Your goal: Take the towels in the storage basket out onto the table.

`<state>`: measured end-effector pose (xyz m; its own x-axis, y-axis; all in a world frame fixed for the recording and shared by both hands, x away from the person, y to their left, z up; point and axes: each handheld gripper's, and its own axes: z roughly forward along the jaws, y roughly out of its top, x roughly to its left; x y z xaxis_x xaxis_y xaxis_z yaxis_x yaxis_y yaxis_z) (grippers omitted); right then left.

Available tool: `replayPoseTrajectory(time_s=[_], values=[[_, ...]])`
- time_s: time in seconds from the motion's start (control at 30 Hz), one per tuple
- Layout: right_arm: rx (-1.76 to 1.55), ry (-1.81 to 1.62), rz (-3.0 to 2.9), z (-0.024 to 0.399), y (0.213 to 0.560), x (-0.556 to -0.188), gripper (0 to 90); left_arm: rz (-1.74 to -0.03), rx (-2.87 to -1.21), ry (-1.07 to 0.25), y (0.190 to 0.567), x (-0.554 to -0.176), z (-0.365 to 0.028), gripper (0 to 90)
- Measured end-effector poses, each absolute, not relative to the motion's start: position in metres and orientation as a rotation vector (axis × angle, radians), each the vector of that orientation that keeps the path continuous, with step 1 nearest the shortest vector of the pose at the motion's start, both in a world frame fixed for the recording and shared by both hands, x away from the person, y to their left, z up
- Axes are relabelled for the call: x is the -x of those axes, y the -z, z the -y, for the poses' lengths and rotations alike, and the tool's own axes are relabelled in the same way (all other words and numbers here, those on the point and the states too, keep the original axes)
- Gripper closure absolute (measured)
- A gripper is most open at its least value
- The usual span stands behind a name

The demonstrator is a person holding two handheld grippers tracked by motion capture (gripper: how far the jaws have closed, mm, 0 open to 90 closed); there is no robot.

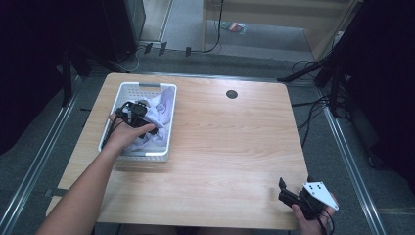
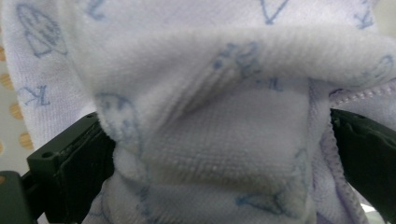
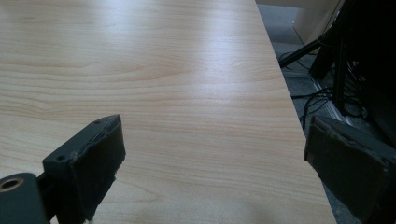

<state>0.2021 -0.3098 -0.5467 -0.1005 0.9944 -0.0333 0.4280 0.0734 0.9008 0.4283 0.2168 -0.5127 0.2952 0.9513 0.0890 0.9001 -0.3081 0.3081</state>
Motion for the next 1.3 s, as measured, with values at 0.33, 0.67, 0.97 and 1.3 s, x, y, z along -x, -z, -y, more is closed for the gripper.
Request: replayPoseTrajectory(time_s=[0.33, 0.67, 0.97, 1.3], values=[[-1.442, -0.991, -1.631, 0.310, 0.547, -0.202, 5.3, -1.713, -2.447, -0.430, 0.501, -0.430, -0.210, 39.1], [-1.444, -0.993, -1.632, 0.310, 0.547, -0.203, 5.3, -1.751, -2.296, -0.339, 0.488, -0.427, -0.229, 57.3], [-1.444, -0.991, -1.632, 0.310, 0.547, -0.203, 5.3, -1.687, -2.268, -0.339, 0.463, -0.416, -0.235, 57.8], [-1.443, -0.991, -1.634, 0.310, 0.547, -0.203, 5.3, -1.634, -2.266, -0.382, 0.433, -0.406, -0.239, 57.5]])
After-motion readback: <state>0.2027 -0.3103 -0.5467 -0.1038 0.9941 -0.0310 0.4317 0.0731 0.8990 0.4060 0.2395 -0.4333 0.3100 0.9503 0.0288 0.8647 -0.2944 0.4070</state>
